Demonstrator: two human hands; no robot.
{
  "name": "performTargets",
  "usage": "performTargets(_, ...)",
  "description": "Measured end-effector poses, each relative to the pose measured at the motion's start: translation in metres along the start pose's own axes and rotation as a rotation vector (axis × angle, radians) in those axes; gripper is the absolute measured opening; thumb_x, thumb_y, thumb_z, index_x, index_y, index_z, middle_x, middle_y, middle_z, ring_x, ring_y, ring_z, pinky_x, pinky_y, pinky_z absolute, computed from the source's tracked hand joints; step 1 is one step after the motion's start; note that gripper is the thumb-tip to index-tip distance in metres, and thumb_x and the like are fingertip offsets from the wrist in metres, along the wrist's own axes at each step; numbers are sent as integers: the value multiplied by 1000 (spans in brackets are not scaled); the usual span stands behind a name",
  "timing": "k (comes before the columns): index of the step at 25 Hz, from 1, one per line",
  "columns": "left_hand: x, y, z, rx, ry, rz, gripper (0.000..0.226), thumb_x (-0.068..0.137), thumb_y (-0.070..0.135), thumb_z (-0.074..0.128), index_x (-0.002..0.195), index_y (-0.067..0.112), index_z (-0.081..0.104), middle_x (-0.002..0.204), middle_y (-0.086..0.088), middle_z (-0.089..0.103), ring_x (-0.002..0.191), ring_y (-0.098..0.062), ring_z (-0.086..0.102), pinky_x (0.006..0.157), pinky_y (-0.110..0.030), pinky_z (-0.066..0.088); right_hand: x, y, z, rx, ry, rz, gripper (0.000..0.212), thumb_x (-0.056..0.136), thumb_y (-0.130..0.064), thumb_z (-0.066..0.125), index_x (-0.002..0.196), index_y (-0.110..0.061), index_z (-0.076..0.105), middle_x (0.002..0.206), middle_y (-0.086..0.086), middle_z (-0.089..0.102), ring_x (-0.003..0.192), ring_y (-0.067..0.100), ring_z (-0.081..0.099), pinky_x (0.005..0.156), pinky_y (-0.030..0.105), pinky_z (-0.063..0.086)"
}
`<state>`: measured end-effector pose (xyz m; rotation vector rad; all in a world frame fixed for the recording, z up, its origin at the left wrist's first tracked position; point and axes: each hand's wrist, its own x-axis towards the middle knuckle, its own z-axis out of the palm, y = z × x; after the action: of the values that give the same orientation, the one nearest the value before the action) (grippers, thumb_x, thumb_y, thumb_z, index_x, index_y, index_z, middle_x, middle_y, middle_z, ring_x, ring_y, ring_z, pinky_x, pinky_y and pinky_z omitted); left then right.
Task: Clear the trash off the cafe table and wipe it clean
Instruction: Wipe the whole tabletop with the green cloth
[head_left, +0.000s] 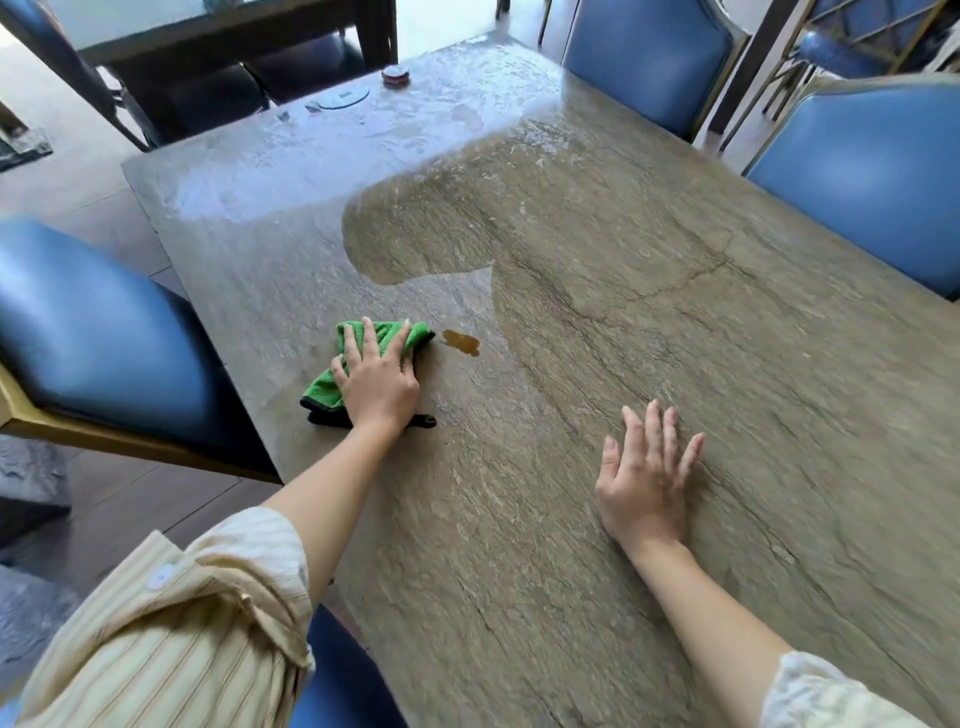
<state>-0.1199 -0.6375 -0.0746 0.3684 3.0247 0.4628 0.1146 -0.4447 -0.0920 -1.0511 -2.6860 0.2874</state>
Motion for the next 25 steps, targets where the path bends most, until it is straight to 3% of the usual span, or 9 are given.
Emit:
performTargets(2, 20, 21, -2, -158, 18, 4, 40, 99, 28, 39, 138, 28, 46, 155, -6, 29, 146, -27, 15, 114, -47, 14, 2, 0, 1, -4, 4, -3, 54, 94, -39, 27, 138, -13, 45, 152, 20, 30, 145, 33, 18, 117, 57, 0)
performTargets(5, 30, 67, 4, -268, -46, 108, 40, 98, 24, 41, 137, 19, 48, 152, -7, 36, 145, -24, 22, 112, -43, 19, 4, 1, 2, -5, 4, 5, 54, 94, -39, 27, 138, -14, 45, 153, 19, 30, 145, 32, 18, 117, 56, 0)
performTargets(11, -33, 118, 39, -16, -138, 605, 41, 95, 45, 37, 135, 42, 46, 153, 4, 34, 145, -24, 22, 110, -43, 24, 4, -1, 0, 45, 37, 19, 54, 93, -33, 29, 141, -11, 41, 151, 19, 34, 144, 32, 22, 117, 56, 1)
performTargets(14, -63, 103, 42, 63, -111, 830, 41, 95, 49, 37, 136, 49, 42, 153, 2, 34, 145, -28, 24, 109, -46, 28, 4, 1, 0, 105, 70, 18, 54, 93, -28, 30, 142, -8, 39, 149, 20, 37, 143, 33, 25, 117, 55, 1)
performTargets(18, -54, 62, 31, 121, -155, 1186, 42, 98, 49, 36, 139, 51, 35, 156, 9, 27, 147, -21, 15, 115, -42, 21, 3, 1, 0, 117, 73, 20, 53, 94, -28, 29, 142, -8, 38, 149, 19, 37, 143, 32, 25, 118, 54, 0)
performTargets(20, -26, 43, 22, 115, -126, 1137, 42, 97, 49, 36, 139, 49, 38, 155, 10, 30, 147, -19, 17, 116, -43, 21, 4, 1, 0, 105, 60, 22, 53, 95, -29, 28, 143, -9, 36, 150, 19, 36, 144, 31, 24, 118, 53, -2)
performTargets(25, 8, 37, 18, 112, -37, 370, 45, 94, 49, 40, 139, 47, 38, 157, 1, 27, 148, -26, 10, 116, -54, 11, 4, 0, -2, 79, 32, 18, 53, 95, -30, 27, 144, -10, 35, 151, 19, 34, 144, 31, 22, 118, 54, -4)
